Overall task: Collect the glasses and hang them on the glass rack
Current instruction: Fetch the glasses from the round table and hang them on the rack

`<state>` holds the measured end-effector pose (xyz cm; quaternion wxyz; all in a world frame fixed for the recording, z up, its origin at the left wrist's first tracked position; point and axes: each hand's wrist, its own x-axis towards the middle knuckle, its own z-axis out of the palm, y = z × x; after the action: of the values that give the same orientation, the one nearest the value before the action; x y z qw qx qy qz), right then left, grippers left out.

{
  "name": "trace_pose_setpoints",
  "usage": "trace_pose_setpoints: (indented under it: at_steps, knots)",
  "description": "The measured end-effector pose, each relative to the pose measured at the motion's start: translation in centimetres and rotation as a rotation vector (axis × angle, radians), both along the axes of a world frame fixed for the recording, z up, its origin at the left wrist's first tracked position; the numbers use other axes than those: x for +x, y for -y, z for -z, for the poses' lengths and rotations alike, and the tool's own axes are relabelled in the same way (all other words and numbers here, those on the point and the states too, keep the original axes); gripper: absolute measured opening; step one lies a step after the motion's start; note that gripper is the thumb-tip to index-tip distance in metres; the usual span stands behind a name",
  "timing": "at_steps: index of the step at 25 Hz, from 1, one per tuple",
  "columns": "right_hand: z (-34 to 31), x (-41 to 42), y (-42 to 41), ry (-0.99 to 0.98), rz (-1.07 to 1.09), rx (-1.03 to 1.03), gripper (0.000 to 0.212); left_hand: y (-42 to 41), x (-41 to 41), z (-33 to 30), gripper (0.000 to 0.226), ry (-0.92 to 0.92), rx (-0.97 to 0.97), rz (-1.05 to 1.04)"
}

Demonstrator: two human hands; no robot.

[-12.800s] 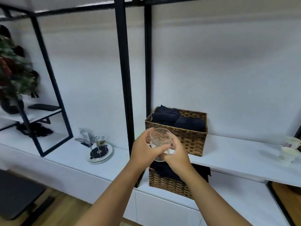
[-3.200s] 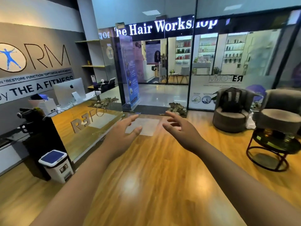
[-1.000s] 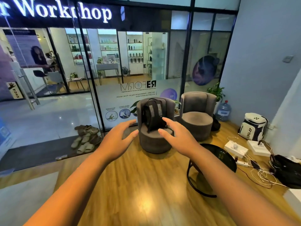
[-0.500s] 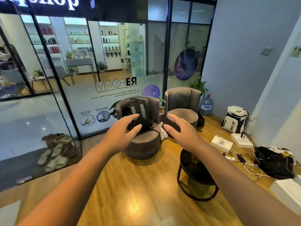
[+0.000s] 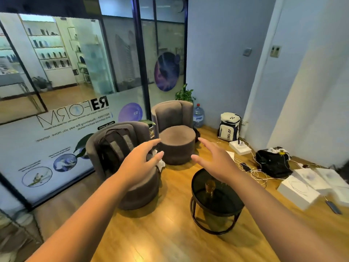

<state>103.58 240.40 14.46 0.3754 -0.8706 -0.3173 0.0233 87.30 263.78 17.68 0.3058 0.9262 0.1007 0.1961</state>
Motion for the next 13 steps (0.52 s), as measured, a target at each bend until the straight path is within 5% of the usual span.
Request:
trace_pose_setpoints:
  at_steps: [13]
  knots:
    - [3.3,16.9,-0.9,-0.162,0.246,-0.021,0.091,-6.4,22.0,4.3,0.078,-0.088,-0.046,0.252]
